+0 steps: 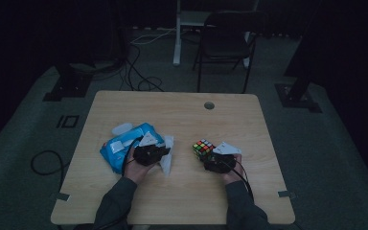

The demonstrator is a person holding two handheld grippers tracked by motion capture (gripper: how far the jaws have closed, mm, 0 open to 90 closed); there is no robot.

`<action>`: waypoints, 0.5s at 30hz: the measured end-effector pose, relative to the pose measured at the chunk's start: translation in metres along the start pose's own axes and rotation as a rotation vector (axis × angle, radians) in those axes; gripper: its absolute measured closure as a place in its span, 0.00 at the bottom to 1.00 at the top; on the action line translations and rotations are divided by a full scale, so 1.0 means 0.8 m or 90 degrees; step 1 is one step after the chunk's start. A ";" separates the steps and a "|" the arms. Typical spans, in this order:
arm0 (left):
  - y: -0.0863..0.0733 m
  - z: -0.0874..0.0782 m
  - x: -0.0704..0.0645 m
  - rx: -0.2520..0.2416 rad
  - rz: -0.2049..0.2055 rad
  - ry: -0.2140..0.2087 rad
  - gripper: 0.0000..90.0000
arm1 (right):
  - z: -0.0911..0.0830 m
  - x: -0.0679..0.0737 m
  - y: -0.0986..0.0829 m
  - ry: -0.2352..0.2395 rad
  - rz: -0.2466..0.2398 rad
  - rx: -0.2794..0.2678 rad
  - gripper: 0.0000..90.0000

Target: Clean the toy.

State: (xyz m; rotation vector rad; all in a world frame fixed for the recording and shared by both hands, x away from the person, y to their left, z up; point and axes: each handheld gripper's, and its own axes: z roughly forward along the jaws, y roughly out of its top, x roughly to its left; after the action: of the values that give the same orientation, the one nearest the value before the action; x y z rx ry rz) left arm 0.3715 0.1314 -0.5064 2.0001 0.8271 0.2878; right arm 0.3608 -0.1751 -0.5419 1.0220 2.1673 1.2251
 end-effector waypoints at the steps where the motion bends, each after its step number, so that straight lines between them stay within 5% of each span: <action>1: -0.001 0.000 0.000 0.001 0.000 0.001 0.93 | 0.000 0.000 0.000 0.000 0.001 0.000 0.38; 15: -0.012 -0.004 0.002 0.013 -0.005 0.010 0.92 | -0.004 -0.002 -0.006 -0.002 0.004 0.010 0.38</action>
State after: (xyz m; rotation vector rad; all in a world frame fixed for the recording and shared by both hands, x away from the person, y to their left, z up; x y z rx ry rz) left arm 0.3671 0.1380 -0.5132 2.0155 0.8513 0.2915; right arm 0.3578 -0.1797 -0.5439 1.0364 2.1762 1.2113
